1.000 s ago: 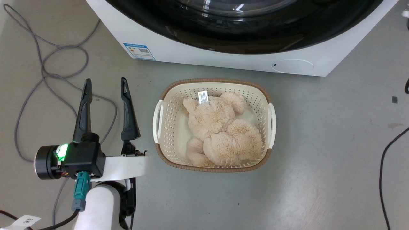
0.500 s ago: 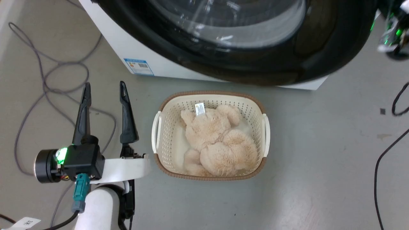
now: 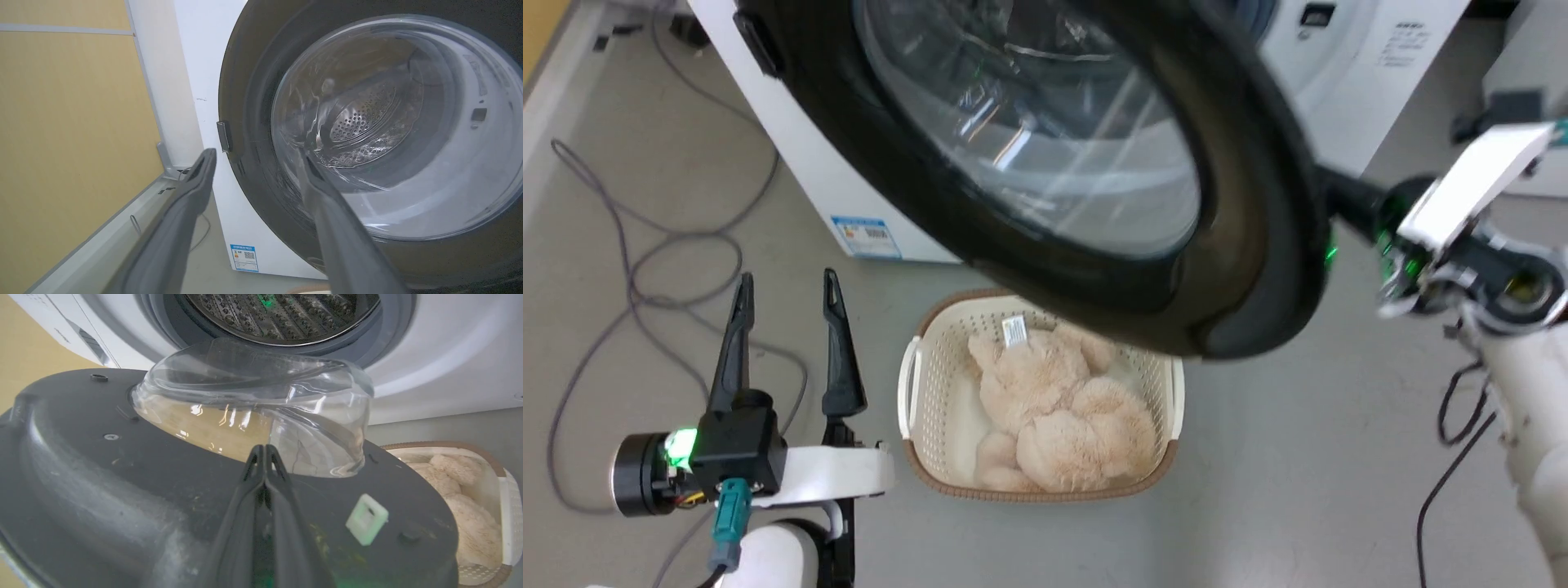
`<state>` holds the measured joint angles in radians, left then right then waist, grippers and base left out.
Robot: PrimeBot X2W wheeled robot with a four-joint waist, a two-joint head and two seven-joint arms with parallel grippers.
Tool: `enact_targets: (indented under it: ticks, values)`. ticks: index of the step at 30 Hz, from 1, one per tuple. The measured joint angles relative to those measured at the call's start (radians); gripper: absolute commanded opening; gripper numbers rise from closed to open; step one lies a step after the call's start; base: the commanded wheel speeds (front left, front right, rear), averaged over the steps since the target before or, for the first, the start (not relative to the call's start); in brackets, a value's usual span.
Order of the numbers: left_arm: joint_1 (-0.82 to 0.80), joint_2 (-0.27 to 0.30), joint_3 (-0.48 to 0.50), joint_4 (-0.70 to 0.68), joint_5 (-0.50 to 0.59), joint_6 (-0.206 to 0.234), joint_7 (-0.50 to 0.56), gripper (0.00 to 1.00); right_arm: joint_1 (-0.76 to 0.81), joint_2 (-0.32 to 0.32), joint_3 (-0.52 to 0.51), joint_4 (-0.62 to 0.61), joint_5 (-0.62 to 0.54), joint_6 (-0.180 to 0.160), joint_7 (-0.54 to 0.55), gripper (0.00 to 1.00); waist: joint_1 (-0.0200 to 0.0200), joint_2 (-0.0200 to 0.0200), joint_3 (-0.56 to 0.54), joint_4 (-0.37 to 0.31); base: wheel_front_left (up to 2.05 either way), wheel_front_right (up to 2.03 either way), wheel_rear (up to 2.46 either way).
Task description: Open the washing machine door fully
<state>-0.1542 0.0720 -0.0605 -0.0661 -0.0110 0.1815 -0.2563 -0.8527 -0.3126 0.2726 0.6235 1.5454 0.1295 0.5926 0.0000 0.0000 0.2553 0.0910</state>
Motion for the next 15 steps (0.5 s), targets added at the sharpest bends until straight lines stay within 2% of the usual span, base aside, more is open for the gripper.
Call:
enact_targets:
  ticks: [15]
  values:
    - [0.090, 0.006, -0.001, 0.038, 0.000, -0.017, 0.000, 1.00, 0.320, 0.043, 0.036, -0.265, 0.063, 0.000, 0.049, 0.00, -0.0001, 0.0000, -0.133, -0.024, 0.00, 0.00, 0.00]
